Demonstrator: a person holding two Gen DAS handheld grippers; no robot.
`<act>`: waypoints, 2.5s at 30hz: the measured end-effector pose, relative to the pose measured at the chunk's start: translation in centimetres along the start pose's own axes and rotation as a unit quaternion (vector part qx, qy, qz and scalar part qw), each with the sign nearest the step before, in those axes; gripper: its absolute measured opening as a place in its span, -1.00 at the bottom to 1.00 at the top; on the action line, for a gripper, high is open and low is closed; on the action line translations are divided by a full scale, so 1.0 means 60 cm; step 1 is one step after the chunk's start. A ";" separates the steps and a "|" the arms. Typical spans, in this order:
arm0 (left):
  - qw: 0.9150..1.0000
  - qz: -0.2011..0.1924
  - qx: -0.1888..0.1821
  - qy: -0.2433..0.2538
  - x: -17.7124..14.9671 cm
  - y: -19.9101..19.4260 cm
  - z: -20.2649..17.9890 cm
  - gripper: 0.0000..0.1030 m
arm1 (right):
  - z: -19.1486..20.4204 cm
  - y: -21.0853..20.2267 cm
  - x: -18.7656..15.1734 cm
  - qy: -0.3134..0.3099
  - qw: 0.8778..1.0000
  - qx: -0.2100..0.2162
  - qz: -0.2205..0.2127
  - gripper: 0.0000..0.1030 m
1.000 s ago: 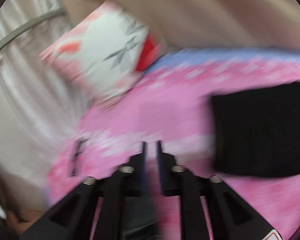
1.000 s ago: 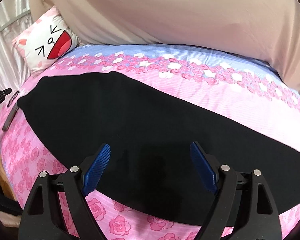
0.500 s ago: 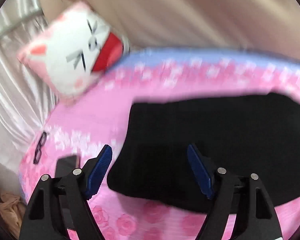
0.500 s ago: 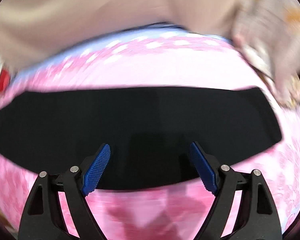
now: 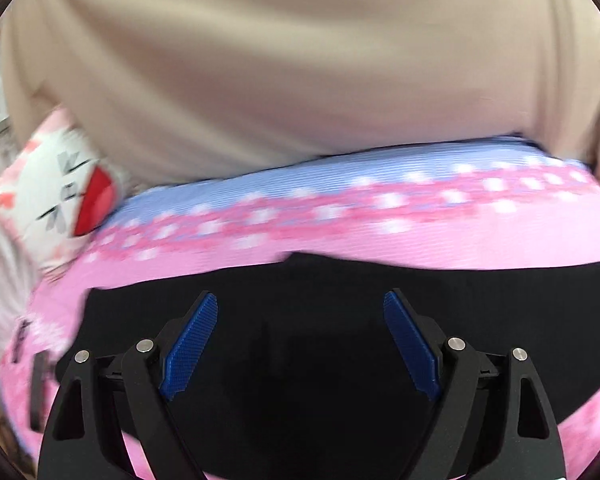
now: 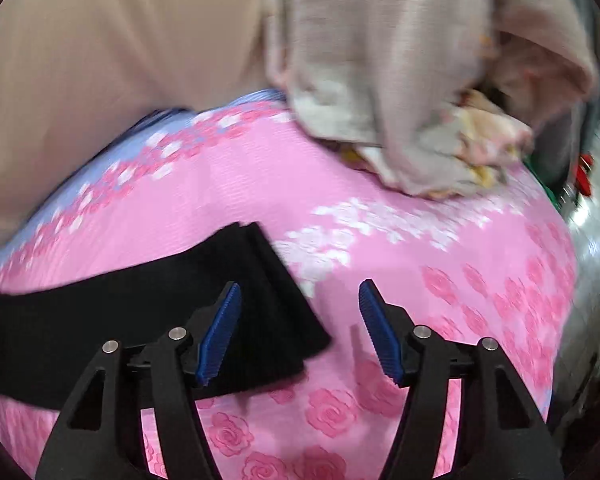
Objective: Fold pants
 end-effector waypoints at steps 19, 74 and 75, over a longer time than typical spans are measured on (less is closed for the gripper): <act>0.996 0.046 -0.042 0.064 -0.043 0.042 -0.208 0.64 | -0.030 0.115 0.025 -0.084 0.996 0.010 -0.008 -0.70; 0.990 0.073 -0.111 0.048 -0.063 0.001 -0.210 0.67 | 0.075 0.031 0.005 0.020 0.990 0.136 -0.018 -0.64; 0.990 0.074 -0.110 0.043 -0.062 0.000 -0.201 0.67 | 0.090 0.013 0.012 0.017 0.989 0.146 -0.026 -0.64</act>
Point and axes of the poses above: each gripper's, at about its wrist camera, not at the fingertips, and y roughly the way its jaws point, z to its left, x to its top, the point moved 3 cm from there along y, roughly the way its jaws point, and after that the axes turned 6 degrees about -y, right-handed, at the moved point
